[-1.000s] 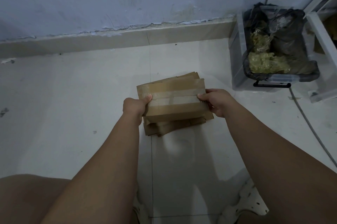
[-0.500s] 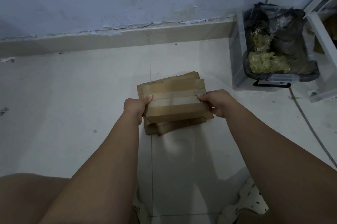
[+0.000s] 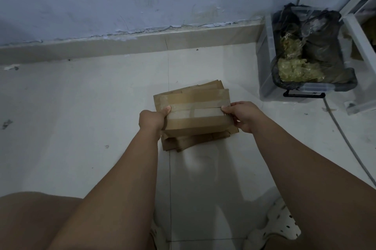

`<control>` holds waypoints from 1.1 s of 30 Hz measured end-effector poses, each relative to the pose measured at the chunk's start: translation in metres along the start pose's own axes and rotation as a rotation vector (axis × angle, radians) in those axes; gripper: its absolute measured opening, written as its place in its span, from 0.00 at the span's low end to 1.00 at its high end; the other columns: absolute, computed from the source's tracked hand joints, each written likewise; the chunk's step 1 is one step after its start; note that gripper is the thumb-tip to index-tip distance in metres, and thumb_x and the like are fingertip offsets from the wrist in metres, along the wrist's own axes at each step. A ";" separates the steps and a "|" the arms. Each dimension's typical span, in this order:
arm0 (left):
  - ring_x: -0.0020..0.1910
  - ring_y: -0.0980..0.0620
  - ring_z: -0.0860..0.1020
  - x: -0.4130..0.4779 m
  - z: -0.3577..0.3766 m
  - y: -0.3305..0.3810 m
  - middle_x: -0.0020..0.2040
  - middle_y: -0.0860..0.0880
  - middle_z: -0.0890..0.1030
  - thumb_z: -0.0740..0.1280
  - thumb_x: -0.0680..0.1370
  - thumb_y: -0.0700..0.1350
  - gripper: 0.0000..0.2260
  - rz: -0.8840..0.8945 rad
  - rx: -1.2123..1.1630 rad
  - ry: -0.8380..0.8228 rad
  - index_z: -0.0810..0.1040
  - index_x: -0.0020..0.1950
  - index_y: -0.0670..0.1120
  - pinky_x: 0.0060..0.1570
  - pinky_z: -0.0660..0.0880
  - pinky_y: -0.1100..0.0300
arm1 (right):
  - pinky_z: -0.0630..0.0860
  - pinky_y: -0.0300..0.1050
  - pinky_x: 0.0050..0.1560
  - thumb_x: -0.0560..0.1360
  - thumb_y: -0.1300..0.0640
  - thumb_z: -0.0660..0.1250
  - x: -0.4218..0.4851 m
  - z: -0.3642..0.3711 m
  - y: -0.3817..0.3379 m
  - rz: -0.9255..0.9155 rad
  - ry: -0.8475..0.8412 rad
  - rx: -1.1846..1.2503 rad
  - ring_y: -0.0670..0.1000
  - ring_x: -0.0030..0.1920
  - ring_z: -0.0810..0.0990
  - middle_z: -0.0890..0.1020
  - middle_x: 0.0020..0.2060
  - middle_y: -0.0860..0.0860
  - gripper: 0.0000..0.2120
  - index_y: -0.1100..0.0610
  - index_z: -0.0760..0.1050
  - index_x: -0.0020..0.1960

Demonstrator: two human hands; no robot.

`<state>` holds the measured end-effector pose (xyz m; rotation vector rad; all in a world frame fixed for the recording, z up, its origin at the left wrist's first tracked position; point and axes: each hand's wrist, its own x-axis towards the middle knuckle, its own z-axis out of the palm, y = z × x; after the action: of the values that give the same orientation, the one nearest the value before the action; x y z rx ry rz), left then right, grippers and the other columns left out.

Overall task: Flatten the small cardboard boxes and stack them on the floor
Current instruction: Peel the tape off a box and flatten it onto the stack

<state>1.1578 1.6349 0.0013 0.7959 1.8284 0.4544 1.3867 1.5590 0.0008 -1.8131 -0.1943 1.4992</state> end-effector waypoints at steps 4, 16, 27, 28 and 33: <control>0.37 0.50 0.79 -0.003 -0.006 0.004 0.43 0.44 0.80 0.74 0.72 0.42 0.13 -0.070 -0.187 -0.177 0.75 0.48 0.36 0.33 0.77 0.60 | 0.76 0.41 0.35 0.73 0.64 0.72 0.002 -0.004 0.002 0.010 -0.005 -0.008 0.50 0.41 0.80 0.81 0.44 0.54 0.13 0.63 0.76 0.56; 0.50 0.41 0.78 0.003 -0.002 0.004 0.52 0.40 0.78 0.75 0.70 0.49 0.22 -0.011 0.029 -0.037 0.74 0.53 0.35 0.48 0.78 0.51 | 0.74 0.41 0.35 0.73 0.63 0.72 0.001 -0.001 0.002 -0.005 -0.017 -0.005 0.50 0.48 0.78 0.77 0.57 0.54 0.27 0.57 0.66 0.69; 0.44 0.45 0.79 0.000 -0.003 0.005 0.48 0.42 0.79 0.74 0.72 0.48 0.17 -0.006 -0.029 -0.116 0.74 0.48 0.37 0.41 0.79 0.54 | 0.76 0.47 0.47 0.75 0.62 0.68 0.000 0.002 0.005 -0.144 0.055 -0.192 0.56 0.58 0.77 0.73 0.66 0.55 0.35 0.45 0.57 0.76; 0.41 0.47 0.78 0.000 -0.004 0.006 0.45 0.44 0.78 0.74 0.72 0.47 0.14 -0.023 -0.054 -0.165 0.74 0.45 0.38 0.39 0.78 0.56 | 0.76 0.46 0.45 0.76 0.62 0.67 0.000 0.002 0.005 -0.155 0.049 -0.205 0.55 0.57 0.78 0.74 0.65 0.54 0.34 0.44 0.57 0.76; 0.37 0.49 0.76 -0.001 -0.005 0.009 0.42 0.45 0.78 0.71 0.75 0.44 0.10 -0.036 -0.079 -0.209 0.75 0.45 0.38 0.37 0.77 0.58 | 0.73 0.39 0.36 0.76 0.63 0.66 0.000 0.004 0.006 -0.166 0.015 -0.182 0.49 0.46 0.79 0.78 0.61 0.54 0.32 0.44 0.59 0.75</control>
<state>1.1560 1.6413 0.0095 0.7277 1.6187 0.4020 1.3813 1.5569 -0.0033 -1.8982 -0.4758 1.3881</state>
